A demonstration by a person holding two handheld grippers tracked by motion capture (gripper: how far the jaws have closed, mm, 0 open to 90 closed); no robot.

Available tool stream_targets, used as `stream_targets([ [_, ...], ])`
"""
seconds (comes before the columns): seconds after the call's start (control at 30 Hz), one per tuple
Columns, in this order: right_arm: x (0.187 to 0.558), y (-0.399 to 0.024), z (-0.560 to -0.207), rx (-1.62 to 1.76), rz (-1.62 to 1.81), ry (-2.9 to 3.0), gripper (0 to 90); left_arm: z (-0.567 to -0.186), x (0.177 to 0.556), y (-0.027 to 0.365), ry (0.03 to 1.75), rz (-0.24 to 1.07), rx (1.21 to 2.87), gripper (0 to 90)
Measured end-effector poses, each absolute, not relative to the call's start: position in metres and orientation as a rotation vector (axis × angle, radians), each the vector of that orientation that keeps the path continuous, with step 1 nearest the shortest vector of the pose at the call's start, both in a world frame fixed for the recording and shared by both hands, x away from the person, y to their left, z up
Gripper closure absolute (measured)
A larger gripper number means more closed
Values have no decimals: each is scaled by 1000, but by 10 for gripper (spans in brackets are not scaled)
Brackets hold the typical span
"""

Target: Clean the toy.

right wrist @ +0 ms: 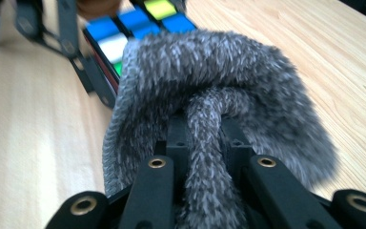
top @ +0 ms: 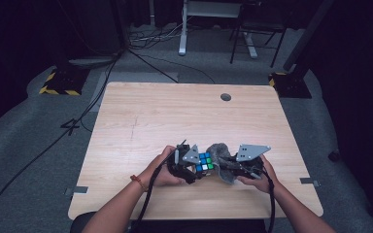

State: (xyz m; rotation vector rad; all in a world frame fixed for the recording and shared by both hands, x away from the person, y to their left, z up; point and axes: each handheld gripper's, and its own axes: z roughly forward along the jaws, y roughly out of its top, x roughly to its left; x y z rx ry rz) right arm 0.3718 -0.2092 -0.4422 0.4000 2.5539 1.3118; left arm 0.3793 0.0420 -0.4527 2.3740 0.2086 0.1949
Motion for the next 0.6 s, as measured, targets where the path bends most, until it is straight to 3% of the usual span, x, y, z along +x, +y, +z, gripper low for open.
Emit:
stream_targets([
  [0.6, 365, -198, -430, 312, 1491, 2521, 786, -459, 380, 33, 188, 183, 2407, 329],
])
